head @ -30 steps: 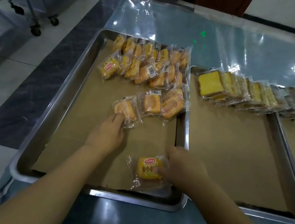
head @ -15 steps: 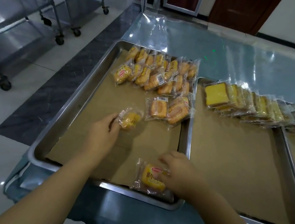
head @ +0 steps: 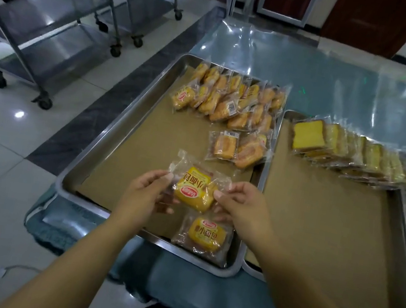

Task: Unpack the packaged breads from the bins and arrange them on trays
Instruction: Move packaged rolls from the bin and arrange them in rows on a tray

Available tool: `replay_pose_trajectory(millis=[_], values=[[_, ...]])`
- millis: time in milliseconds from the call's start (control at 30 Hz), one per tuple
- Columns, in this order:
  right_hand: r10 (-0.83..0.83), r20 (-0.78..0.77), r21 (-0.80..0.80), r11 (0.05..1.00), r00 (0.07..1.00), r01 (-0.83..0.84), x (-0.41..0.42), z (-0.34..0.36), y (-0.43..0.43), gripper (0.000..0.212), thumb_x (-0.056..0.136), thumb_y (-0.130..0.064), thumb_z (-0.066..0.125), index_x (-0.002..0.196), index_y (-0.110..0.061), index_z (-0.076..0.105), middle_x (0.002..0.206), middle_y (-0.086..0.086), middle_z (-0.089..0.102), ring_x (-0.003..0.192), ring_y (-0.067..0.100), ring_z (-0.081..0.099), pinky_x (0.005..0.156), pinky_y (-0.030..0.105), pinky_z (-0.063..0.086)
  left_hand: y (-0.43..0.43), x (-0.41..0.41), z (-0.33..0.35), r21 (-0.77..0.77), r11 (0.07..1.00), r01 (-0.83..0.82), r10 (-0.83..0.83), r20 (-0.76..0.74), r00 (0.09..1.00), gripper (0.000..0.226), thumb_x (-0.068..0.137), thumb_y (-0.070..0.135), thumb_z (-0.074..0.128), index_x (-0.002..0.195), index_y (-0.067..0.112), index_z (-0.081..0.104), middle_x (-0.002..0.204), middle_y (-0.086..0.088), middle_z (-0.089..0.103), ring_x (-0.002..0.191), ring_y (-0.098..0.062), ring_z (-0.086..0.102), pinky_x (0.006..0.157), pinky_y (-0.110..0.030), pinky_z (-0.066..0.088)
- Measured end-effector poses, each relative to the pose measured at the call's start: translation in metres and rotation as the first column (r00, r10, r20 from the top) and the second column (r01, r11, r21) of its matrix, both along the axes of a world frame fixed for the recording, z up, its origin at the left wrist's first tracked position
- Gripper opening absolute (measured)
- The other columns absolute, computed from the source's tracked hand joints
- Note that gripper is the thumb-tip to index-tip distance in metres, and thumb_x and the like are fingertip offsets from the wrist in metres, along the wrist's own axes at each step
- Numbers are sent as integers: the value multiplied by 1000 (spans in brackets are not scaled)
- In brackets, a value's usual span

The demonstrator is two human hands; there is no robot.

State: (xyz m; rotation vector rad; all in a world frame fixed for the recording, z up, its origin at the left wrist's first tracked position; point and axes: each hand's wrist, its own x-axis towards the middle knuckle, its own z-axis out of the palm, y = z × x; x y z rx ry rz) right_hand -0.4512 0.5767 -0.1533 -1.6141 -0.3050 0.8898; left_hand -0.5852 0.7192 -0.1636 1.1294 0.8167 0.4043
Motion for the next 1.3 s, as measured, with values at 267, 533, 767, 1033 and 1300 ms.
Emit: replay_pose_trajectory(millis=[267,533,767,1033,1300], values=[[124,100,-204,974,987,-101,-12,-10,-4,38,75,-21,78,101,-17,51,105,2,61,93,14,62,79,33,55,-10,-4,9,-2,997,-83,83,43,996,26,81,-2,62,96,16,53,105,-6,63,86,-22,66,62,-30,57],[291,346,-64,956,892,-287,-5,17,2,24,82,-20,70,90,-41,64,92,-14,65,88,6,62,72,24,51,-8,-3,25,334,888,317,-288,-134,948,59,70,9,78,117,33,51,93,-6,69,92,-26,65,78,-37,56],[-77,80,16,997,994,76,-4,10,12,14,82,-6,68,78,-13,58,87,9,68,75,18,66,60,27,54,5,-2,11,225,942,248,-229,-107,968,37,73,16,72,107,17,59,103,-4,65,96,-22,62,74,-29,56],[157,65,-231,963,985,-139,-4,-12,14,20,76,-16,76,64,-14,61,58,1,65,59,17,64,62,33,58,61,-9,-10,289,886,364,-313,-205,927,22,72,18,76,80,37,68,91,-4,68,71,-17,65,65,-29,55],[109,344,-404,914,933,42,5,-21,19,19,79,-32,72,69,-21,60,65,0,65,58,13,60,61,34,53,89,-3,-37,405,491,771,-539,-554,634,16,78,25,73,85,37,65,93,14,64,88,-8,61,77,-21,47]])
